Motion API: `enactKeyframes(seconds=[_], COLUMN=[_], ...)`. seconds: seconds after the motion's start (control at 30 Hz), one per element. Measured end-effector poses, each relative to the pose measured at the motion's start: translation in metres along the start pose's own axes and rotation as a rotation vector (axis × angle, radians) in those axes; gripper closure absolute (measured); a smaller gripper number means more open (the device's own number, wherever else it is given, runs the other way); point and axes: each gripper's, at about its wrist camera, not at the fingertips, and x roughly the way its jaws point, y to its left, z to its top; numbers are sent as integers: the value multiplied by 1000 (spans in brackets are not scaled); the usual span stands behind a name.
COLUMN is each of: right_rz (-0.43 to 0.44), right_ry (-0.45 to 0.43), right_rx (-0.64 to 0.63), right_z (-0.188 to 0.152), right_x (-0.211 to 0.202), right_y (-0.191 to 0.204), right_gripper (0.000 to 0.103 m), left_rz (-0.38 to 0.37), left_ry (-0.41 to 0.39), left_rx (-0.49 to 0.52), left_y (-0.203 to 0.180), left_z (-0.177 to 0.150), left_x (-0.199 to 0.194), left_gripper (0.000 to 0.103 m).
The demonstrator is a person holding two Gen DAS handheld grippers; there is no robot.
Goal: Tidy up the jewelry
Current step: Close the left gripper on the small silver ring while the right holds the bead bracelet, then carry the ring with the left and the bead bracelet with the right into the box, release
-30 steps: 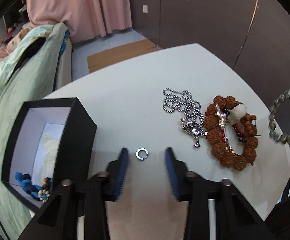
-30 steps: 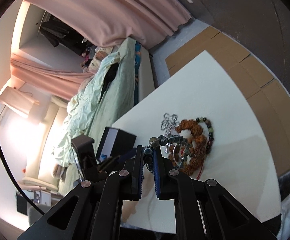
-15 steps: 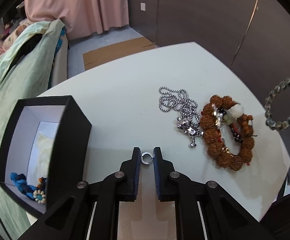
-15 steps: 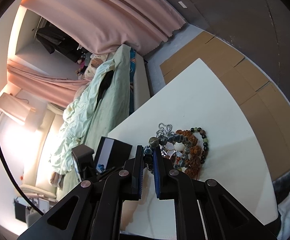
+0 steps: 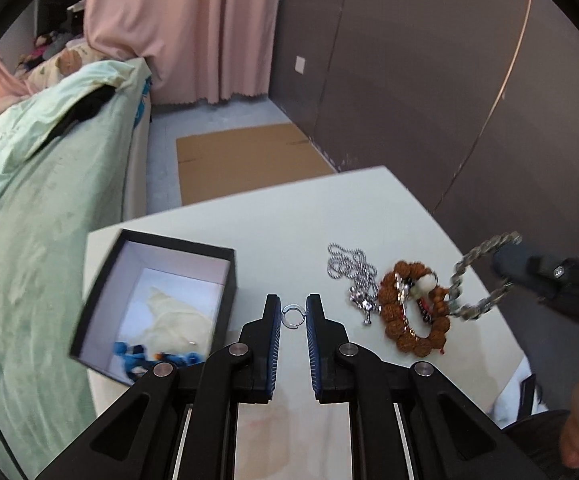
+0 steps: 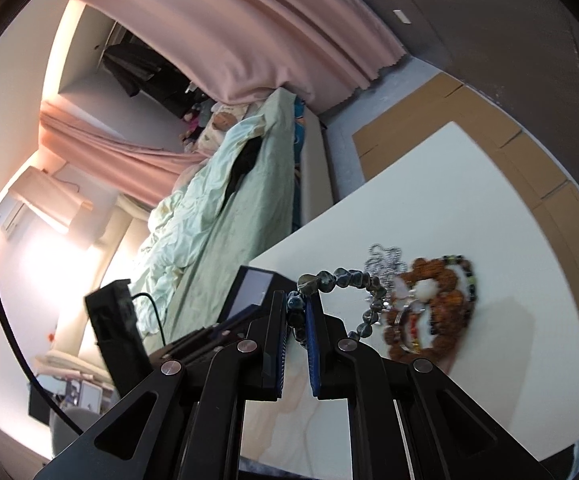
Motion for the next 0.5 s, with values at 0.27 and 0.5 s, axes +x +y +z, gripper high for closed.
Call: enactKeyframes(seconds=[0.27, 0.5], right_rz=[62, 124], right_ry=[7, 30], right_rx=[-25, -38], right_z=[-9, -19], right_x=[28, 57], right_y=[29, 53], right_gripper=[92, 92], left_rz=[-5, 2], left_ry=[-68, -115], left_rx=[-90, -151], left_y=[39, 69], left_z=[9, 11], left_x=[-30, -50], left_gripper=[90, 90])
